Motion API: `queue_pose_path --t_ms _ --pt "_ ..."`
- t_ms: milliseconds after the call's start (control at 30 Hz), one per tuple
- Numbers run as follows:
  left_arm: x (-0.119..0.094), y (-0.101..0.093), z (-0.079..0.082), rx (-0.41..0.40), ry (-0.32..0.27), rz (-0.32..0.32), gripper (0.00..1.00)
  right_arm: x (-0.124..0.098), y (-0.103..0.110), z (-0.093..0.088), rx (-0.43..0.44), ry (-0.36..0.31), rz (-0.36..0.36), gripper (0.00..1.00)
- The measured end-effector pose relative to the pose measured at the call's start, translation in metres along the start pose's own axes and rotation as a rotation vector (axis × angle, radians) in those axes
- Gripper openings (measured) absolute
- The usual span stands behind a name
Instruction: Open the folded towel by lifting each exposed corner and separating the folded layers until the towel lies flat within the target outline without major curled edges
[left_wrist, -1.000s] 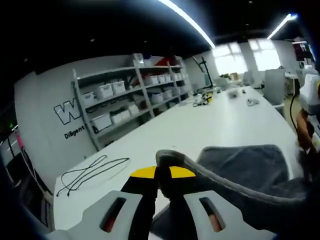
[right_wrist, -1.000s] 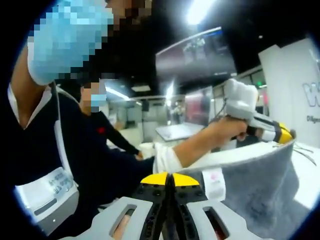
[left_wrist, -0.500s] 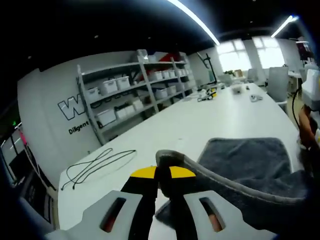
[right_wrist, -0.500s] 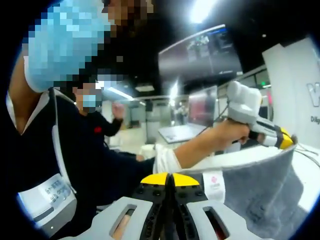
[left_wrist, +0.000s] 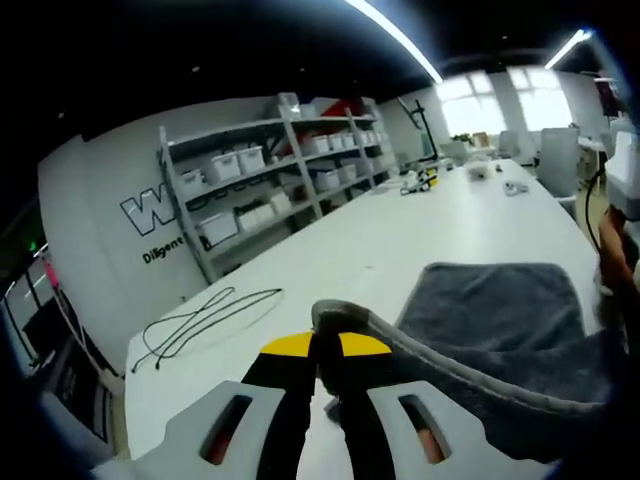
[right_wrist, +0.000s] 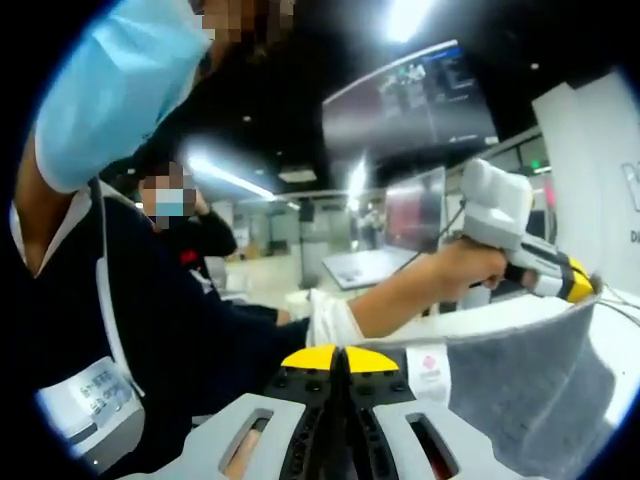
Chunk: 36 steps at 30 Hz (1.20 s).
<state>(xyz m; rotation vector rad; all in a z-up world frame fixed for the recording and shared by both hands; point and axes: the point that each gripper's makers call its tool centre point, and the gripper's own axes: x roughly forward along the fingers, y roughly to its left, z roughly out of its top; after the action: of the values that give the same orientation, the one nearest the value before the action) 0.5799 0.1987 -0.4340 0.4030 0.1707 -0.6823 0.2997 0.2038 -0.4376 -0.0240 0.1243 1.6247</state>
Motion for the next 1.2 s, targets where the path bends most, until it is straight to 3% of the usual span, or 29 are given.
queue_pose_path --t_ms 900,1200 --pt "-0.01 0.03 -0.031 -0.036 0.05 0.009 0.07 0.049 -0.007 0.0 -0.02 0.006 0.031 0.0" --pt "-0.009 0.04 -0.05 -0.057 0.085 0.024 0.07 0.062 -0.013 -0.003 -0.048 0.033 0.039 0.0"
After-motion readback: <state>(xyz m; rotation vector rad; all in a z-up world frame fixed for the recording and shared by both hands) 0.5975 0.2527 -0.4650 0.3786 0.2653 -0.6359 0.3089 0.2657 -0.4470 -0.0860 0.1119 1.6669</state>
